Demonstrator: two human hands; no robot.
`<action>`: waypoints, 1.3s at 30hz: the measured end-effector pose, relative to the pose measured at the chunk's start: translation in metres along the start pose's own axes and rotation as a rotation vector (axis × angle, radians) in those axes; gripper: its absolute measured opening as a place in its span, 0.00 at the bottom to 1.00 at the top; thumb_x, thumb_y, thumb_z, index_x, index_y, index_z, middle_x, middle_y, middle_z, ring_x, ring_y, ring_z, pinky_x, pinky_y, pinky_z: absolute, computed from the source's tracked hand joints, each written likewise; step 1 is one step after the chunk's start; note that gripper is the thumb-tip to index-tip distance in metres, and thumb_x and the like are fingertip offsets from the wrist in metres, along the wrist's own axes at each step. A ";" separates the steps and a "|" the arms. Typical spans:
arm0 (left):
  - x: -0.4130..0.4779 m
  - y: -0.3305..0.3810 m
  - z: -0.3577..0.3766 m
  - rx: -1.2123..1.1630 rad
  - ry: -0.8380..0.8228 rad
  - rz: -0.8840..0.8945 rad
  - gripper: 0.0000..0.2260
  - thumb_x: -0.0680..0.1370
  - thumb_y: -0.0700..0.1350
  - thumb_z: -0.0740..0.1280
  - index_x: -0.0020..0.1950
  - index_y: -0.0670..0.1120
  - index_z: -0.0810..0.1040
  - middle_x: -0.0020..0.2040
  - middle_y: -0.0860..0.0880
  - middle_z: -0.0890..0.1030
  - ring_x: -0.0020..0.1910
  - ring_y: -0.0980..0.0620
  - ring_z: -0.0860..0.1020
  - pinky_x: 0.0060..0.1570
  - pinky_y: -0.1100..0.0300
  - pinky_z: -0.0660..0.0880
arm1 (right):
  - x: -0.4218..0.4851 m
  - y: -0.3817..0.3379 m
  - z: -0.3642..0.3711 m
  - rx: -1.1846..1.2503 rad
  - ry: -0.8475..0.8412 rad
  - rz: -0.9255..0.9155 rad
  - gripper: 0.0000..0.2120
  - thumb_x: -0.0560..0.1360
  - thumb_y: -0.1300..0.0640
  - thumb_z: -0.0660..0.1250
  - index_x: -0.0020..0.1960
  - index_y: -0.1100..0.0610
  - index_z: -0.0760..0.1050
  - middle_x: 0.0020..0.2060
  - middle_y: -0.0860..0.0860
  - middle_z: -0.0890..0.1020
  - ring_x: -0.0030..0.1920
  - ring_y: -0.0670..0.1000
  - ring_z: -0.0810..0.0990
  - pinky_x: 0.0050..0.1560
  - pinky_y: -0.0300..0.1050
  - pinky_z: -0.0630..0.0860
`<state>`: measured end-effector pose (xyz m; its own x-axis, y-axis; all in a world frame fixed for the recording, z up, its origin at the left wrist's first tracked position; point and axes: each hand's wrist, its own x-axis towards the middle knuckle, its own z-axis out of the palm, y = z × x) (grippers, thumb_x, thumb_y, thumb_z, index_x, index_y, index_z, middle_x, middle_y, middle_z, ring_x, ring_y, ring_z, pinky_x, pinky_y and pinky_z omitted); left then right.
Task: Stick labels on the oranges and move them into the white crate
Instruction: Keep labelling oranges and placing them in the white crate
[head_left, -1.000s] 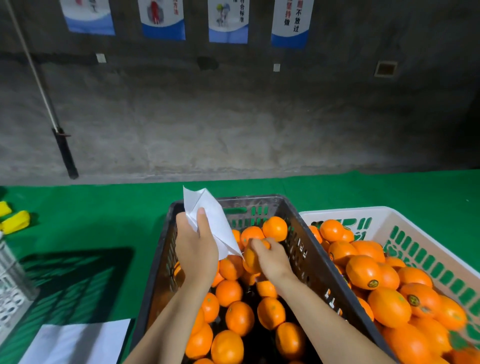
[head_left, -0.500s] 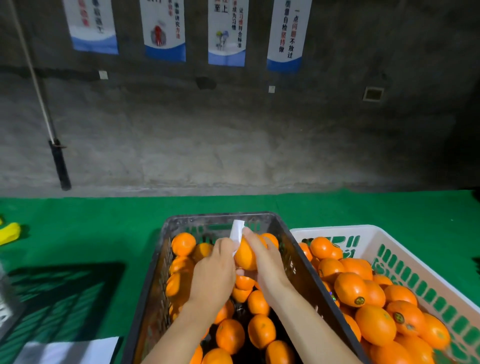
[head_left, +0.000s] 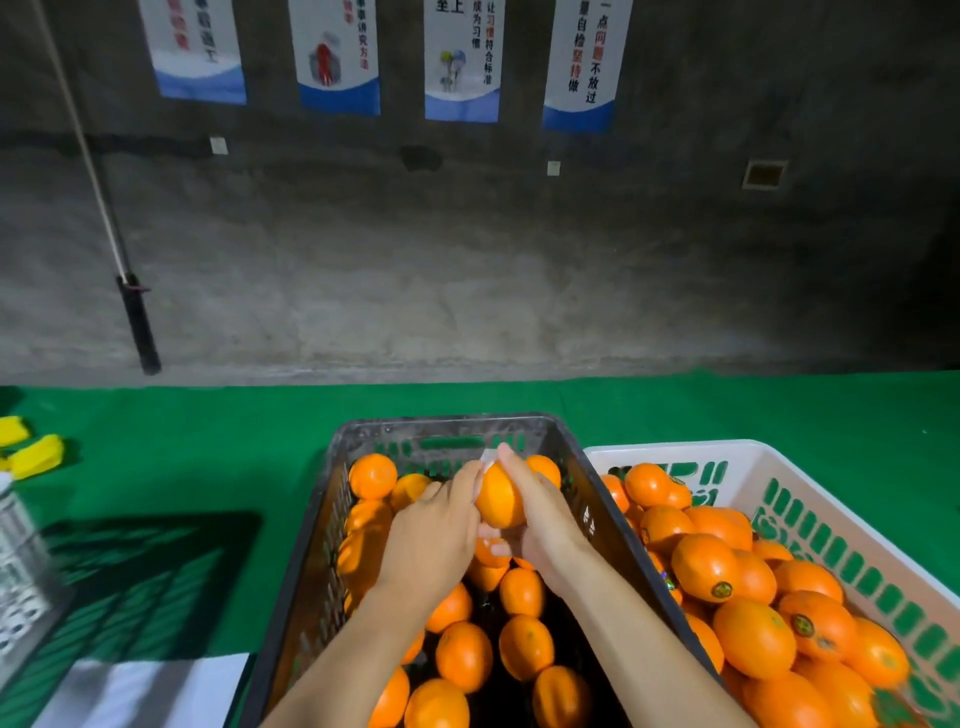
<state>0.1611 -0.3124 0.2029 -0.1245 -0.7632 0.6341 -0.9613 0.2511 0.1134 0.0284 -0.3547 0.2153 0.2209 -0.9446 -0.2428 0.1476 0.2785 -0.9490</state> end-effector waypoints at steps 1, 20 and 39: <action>0.000 0.000 -0.001 0.018 0.029 0.009 0.26 0.67 0.39 0.77 0.65 0.43 0.78 0.37 0.45 0.82 0.31 0.48 0.80 0.21 0.60 0.70 | -0.002 0.000 -0.001 -0.079 0.007 -0.058 0.35 0.71 0.29 0.66 0.66 0.54 0.74 0.43 0.61 0.85 0.35 0.55 0.83 0.30 0.45 0.75; -0.001 0.007 0.018 0.110 0.114 0.197 0.12 0.79 0.49 0.61 0.37 0.48 0.76 0.31 0.52 0.75 0.30 0.51 0.75 0.22 0.60 0.67 | -0.014 -0.046 -0.139 -1.139 0.888 -0.366 0.25 0.79 0.46 0.65 0.73 0.53 0.67 0.69 0.62 0.69 0.62 0.67 0.74 0.59 0.59 0.72; 0.005 -0.005 0.008 -0.087 -0.285 -0.006 0.15 0.84 0.59 0.52 0.48 0.52 0.71 0.42 0.53 0.71 0.40 0.54 0.67 0.39 0.57 0.68 | -0.033 -0.067 -0.106 -1.088 0.040 -0.372 0.32 0.79 0.49 0.69 0.79 0.46 0.60 0.78 0.47 0.63 0.77 0.50 0.61 0.74 0.48 0.61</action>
<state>0.1631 -0.3220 0.2000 -0.1946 -0.8981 0.3945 -0.9390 0.2868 0.1898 -0.0911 -0.3607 0.2654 0.3045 -0.9472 0.1009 -0.7178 -0.2978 -0.6294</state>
